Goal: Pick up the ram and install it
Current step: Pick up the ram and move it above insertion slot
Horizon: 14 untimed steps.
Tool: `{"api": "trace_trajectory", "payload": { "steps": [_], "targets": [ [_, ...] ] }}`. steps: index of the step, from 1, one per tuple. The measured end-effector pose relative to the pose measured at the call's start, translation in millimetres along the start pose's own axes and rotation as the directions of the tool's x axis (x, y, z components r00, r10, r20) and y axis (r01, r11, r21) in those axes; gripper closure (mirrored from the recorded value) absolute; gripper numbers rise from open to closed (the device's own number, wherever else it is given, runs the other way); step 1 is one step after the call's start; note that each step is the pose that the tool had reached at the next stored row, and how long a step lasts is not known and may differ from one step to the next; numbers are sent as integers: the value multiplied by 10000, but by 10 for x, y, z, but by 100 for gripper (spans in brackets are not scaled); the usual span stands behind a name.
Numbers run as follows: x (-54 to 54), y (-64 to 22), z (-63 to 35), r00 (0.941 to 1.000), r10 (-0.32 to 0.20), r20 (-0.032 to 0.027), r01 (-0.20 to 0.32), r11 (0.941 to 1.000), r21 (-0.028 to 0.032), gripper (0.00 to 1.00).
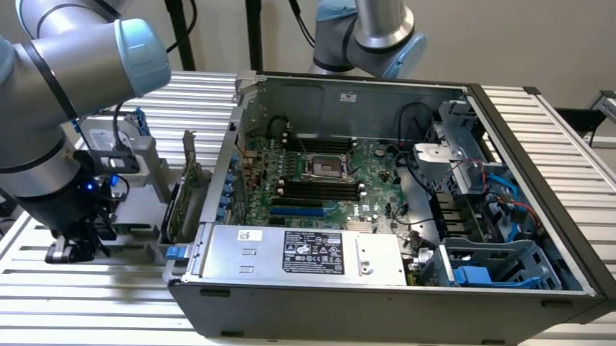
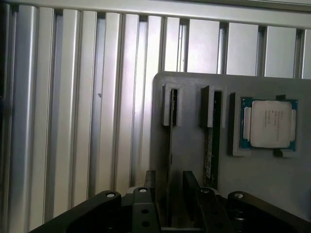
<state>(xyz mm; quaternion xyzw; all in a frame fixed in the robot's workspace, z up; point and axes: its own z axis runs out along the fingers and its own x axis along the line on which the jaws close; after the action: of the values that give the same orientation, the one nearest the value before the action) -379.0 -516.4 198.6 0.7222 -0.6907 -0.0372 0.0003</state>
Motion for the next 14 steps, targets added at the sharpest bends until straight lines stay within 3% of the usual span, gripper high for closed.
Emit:
{"api": "trace_trajectory", "payload": {
  "steps": [5, 9, 11, 14],
  "targets": [
    [0, -1, 21, 9999, -5, 109, 5, 10000, -9, 64],
    [0, -1, 23, 9996, -16, 280, 16, 10000, -1, 73],
    [2, 0, 24, 9995, -19, 315, 19, 10000, 2, 73],
    [7, 0, 25, 9995, -23, 322, 23, 10000, 2, 73]
  ]
}}
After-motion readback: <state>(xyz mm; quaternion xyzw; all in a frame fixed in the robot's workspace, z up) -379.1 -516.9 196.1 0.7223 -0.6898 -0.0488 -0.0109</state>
